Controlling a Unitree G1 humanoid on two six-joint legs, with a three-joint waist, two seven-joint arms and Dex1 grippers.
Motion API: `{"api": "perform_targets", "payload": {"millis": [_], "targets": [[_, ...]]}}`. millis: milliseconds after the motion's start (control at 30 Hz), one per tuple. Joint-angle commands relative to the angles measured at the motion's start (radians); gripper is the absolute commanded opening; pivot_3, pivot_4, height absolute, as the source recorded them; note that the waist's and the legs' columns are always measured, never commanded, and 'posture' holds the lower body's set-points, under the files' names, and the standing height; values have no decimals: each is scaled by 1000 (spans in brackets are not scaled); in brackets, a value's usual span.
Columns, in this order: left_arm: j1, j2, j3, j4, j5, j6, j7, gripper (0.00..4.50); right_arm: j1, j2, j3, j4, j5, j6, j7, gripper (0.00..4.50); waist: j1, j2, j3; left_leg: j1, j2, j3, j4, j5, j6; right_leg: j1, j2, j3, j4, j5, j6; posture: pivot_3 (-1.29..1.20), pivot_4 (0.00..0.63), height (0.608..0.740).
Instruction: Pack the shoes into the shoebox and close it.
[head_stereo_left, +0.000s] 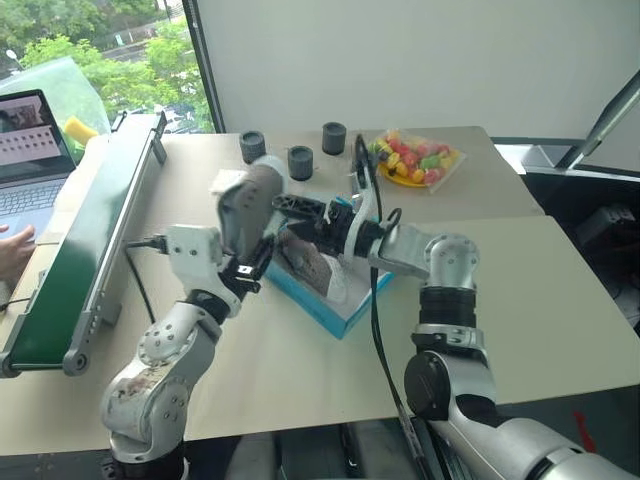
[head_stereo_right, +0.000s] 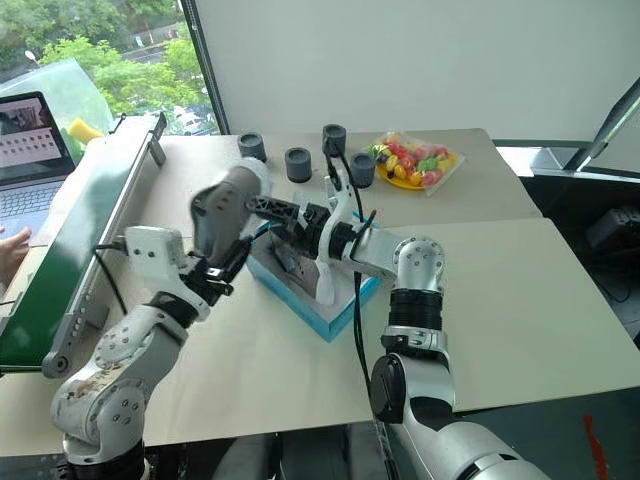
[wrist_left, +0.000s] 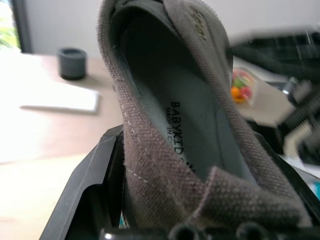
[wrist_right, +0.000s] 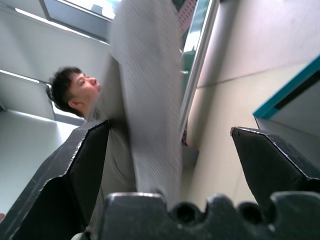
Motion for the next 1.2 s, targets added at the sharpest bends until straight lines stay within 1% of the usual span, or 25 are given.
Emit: {"api": "perform_targets", "payload": {"millis": [33,100,200,367,533,600,700,800,833,867,900,1000,1067,1200], "targets": [[17,24,39,-5,-13,-19,-19,2596,-75,126,15,-33,77,-43,-17,4500,-4,0,0,0,0,0,0,0,0,0,0,0,0,0,0,0,150,731],[22,39,52,-10,-22,-20,-29,2596,-73,113,26,-30,90,-49,-21,4500,-9,0,0,0,0,0,0,0,0,0,0,0,0,0,0,0,150,731],[3,56,38,-21,-25,-13,-35,2596,-69,98,44,-26,99,-48,-27,4500,-10,0,0,0,0,0,0,0,0,0,0,0,0,0,0,0,150,731],[-65,49,-15,-16,-22,-6,-22,2596,-46,101,97,-41,109,-27,-30,4500,-7,0,0,0,0,0,0,0,0,0,0,0,0,0,0,0,150,731],[-113,57,-40,0,-14,-6,-20,2596,-11,110,162,-69,124,-13,-42,4500,-8,0,0,0,0,0,0,0,0,0,0,0,0,0,0,0,150,731],[-111,57,-43,-9,-17,-1,-16,2596,-8,114,157,-67,131,-28,-61,4500,-10,0,0,0,0,0,0,0,0,0,0,0,0,0,0,0,150,731],[-96,63,-40,-20,-22,3,-16,2593,-16,111,140,-53,144,-58,-87,3721,-10,0,0,0,0,0,0,0,0,0,0,0,0,0,0,0,150,731],[-69,73,-30,-22,-19,0,-17,2593,-26,94,132,-38,148,-79,-94,2773,-10,0,0,0,0,0,0,0,0,0,0,0,0,0,0,0,150,731],[-59,77,-27,-23,-17,-2,-18,2593,-30,86,130,-31,146,-85,-95,2393,-10,0,0,0,0,0,0,0,0,0,0,0,0,0,0,0,150,731],[-51,80,-25,-24,-17,-4,-19,2593,-33,79,131,-26,141,-92,-94,2138,-10,0,0,0,0,0,0,0,0,0,0,0,0,0,0,0,150,731],[-49,82,-24,-25,-18,-5,-19,2593,-36,74,132,-21,138,-96,-92,1646,-10,0,0,0,0,0,0,0,0,0,0,0,0,0,0,0,150,731],[-45,85,-20,-24,-21,-5,-18,2593,-44,61,137,-5,134,-106,-83,853,-9,0,0,0,0,0,0,0,0,0,0,0,0,0,0,0,150,731],[-38,91,-22,-24,-16,-6,-19,2593,-49,52,145,1,128,-111,-72,637,-8,0,0,0,0,0,0,0,0,0,0,0,0,0,0,0,150,731],[-33,117,-37,-23,4,9,-19,2593,-55,37,160,6,110,-118,-58,578,-10,0,0,0,0,0,0,0,0,0,0,0,0,0,0,0,150,731]]}}
